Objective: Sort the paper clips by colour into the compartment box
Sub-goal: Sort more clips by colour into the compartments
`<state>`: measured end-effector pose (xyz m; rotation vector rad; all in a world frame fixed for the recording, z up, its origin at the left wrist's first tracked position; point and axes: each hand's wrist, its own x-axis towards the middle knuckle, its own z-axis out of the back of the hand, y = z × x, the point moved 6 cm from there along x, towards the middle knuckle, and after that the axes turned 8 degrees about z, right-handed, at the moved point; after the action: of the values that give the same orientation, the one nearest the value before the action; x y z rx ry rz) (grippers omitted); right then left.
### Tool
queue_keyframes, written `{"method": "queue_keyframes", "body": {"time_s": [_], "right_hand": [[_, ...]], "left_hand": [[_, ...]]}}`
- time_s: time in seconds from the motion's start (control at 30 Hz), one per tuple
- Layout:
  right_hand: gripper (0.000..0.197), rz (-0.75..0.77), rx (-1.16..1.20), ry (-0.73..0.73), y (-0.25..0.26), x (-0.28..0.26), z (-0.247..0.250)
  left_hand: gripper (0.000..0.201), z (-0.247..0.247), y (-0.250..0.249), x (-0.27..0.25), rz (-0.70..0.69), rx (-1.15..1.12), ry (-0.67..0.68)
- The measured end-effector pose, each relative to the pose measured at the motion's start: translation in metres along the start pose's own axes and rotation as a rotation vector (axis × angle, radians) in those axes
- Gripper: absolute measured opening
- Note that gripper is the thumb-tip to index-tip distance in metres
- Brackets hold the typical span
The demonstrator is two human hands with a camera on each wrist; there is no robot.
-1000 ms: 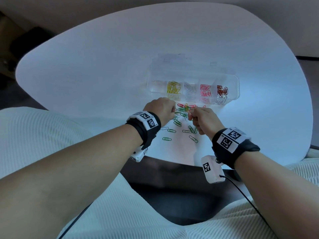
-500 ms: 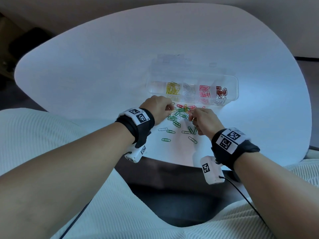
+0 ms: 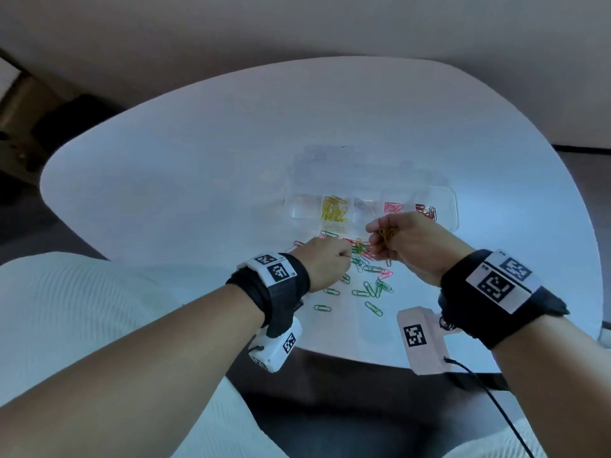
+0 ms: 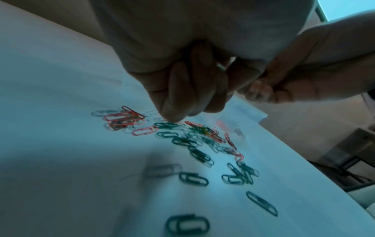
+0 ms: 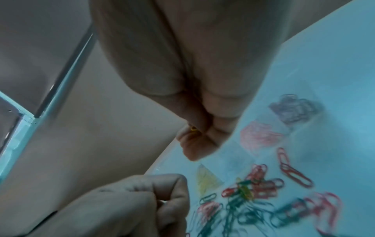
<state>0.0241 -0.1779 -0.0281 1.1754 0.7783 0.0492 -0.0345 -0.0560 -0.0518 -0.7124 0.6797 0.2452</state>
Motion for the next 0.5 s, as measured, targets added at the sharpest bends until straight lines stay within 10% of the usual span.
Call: {"method": "queue_keyframes", "body": {"time_s": [0.2,0.5], "right_hand": [[0.026,0.108,0.137,-0.114,0.033,0.029,-0.019],[0.030,0.110,-0.533,-0.052,0.032,0.064,-0.036]], "left_hand": [[0.027,0.034,-0.001,0.001,0.046,-0.065,-0.091],[0.018,0.101,-0.013,0.010,0.113,0.053,-0.417]]}}
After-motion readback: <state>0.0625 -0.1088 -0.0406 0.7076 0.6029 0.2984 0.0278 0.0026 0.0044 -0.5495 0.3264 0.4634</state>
